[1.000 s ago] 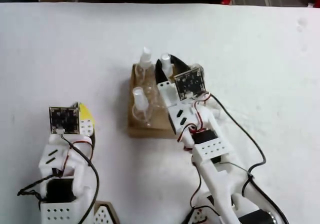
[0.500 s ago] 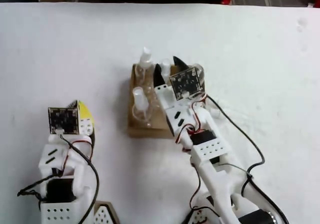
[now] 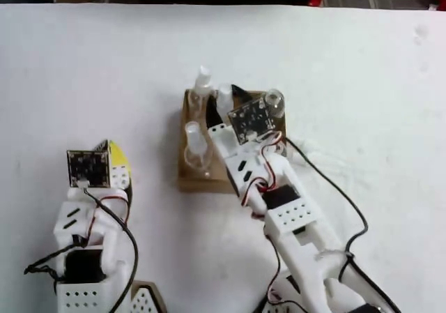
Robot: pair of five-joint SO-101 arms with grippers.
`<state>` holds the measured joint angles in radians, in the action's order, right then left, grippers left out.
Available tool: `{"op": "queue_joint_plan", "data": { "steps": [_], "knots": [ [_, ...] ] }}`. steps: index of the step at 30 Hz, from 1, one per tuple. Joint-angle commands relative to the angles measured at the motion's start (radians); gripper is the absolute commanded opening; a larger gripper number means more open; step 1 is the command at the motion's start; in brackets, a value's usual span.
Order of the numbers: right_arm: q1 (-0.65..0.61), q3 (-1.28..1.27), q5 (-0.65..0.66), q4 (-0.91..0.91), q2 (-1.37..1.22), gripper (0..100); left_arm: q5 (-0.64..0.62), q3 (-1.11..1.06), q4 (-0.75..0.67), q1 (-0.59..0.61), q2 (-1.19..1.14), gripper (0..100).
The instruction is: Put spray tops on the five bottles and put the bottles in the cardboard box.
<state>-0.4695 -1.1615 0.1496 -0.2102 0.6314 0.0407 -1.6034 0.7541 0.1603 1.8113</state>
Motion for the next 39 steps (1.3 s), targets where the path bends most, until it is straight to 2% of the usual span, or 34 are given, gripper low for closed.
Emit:
{"op": "queue_joint_plan", "data": {
  "steps": [1,11,17,22,24,29,39],
  "knots": [
    [-0.002,0.008,-0.002,0.062,0.082,13.7,0.014,0.006,-0.026,-0.005,0.01,2],
    [0.012,0.014,-0.003,0.081,0.093,13.4,0.014,0.006,-0.025,-0.004,0.01,2],
    [0.036,0.041,-0.009,0.082,0.183,13.2,0.014,0.006,-0.025,-0.004,0.01,2],
    [0.073,0.155,-0.009,0.143,0.14,0.8,0.014,0.006,-0.025,-0.007,0.01,2],
    [0.076,0.226,-0.009,0.188,0.071,3.3,0.014,0.006,-0.025,-0.007,0.01,2],
    [0.076,0.342,-0.009,0.259,-0.12,1.6,0.014,0.006,-0.025,-0.005,0.01,2],
    [0.068,0.249,-0.009,0.259,-0.001,1.5,0.014,0.006,-0.026,-0.004,0.01,2]
  ]
}}
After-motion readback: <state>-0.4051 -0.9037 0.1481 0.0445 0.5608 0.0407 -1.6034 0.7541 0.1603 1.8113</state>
